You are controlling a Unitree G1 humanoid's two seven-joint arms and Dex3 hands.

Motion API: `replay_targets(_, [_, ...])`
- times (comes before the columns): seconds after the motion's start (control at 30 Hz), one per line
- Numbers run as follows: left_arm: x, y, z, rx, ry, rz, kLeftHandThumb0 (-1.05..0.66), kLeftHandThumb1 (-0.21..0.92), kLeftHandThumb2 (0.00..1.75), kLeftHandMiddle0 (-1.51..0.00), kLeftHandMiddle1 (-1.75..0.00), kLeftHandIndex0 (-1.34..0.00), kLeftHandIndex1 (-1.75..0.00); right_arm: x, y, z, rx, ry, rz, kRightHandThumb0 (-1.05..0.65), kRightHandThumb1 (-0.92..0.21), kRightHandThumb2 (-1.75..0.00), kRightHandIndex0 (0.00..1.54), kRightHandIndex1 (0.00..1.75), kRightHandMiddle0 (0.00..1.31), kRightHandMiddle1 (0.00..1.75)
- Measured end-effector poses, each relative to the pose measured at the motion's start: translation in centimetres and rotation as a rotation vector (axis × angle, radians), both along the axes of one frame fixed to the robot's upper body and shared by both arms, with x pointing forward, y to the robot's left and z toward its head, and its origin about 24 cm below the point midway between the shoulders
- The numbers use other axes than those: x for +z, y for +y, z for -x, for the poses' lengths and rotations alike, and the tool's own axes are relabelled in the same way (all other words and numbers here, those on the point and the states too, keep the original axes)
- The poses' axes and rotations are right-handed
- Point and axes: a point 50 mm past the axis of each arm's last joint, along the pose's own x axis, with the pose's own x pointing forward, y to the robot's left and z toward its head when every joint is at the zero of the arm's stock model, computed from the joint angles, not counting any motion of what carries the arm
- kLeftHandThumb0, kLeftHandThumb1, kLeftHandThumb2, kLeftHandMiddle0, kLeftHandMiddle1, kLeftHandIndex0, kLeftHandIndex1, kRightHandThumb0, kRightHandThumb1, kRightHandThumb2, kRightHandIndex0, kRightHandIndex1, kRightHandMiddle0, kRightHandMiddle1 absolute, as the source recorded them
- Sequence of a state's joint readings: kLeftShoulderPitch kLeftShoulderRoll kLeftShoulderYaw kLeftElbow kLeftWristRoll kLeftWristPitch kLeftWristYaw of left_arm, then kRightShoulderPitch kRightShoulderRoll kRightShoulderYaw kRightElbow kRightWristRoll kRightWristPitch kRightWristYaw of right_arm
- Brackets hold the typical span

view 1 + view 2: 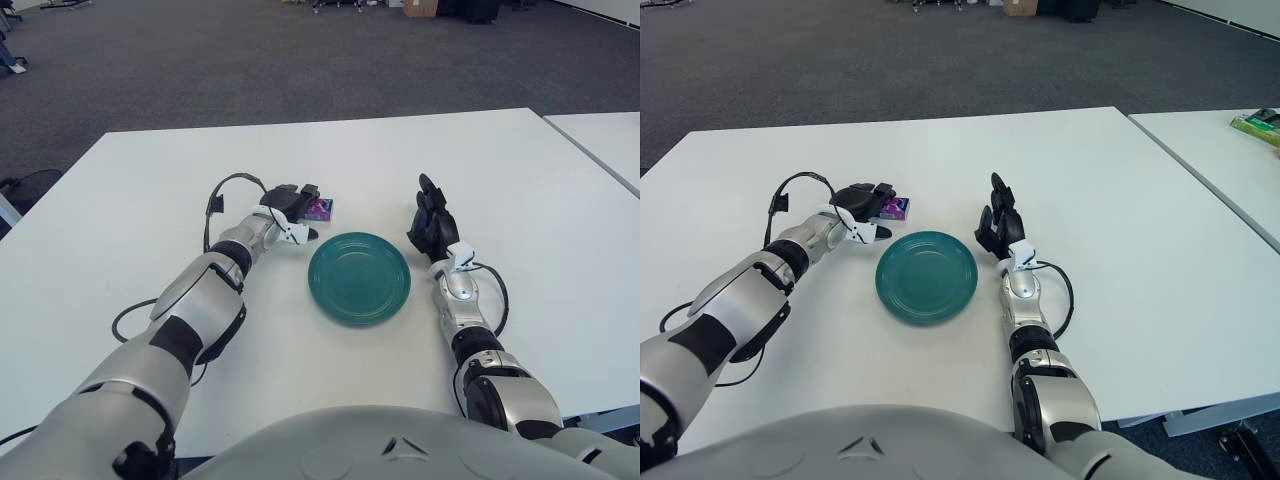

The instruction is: Put the gum into the plate.

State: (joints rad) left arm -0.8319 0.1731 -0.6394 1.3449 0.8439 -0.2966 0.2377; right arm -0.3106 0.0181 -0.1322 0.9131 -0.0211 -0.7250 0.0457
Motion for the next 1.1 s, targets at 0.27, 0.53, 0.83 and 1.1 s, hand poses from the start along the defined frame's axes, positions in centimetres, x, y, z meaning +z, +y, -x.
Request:
replay_targets(0.27, [-0.1, -0.1, 0.0, 0.005, 0.024, -0.002, -0.89, 0.92, 0.24, -0.36, -0.46, -0.18, -0.86, 0.1, -0.1, 0.1, -0.007, -0.006, -0.001, -0.86, -0.92, -0.91, 0.09, 0.00, 0.00, 0.19])
replay_targets(0.53, [0.0, -0.2, -0.2, 0.007, 0.045, -0.019, -0.94, 0.92, 0.26, -0.03, -1.51, -0.23, -0.92, 0.1, -0.1, 0.1, -0.008, -0.009, -0.001, -0.85, -0.92, -0.90, 0.09, 0.00, 0.00, 0.21])
replay_targets(0.83, [0.3, -0.5, -0.5, 0.039, 0.118, -0.018, -0.89, 0.92, 0.23, -0.05, -1.74, -0.30, -1.19, 0.1, -0.1, 0.1, -0.007, -0.011, -0.001, -0.83, -0.92, -0.91, 0.11, 0.01, 0.00, 0.23])
replay_targets(1.1, [0.3, -1.1, -0.6, 0.062, 0.144, -0.019, -0.48, 0.78, 0.50, -0.18, -1.75, -0.46, -1.48, 0.2, -0.1, 0.1, -0.007, -0.015, -0.002, -0.83, -0.92, -0.92, 0.11, 0.01, 0.00, 0.23])
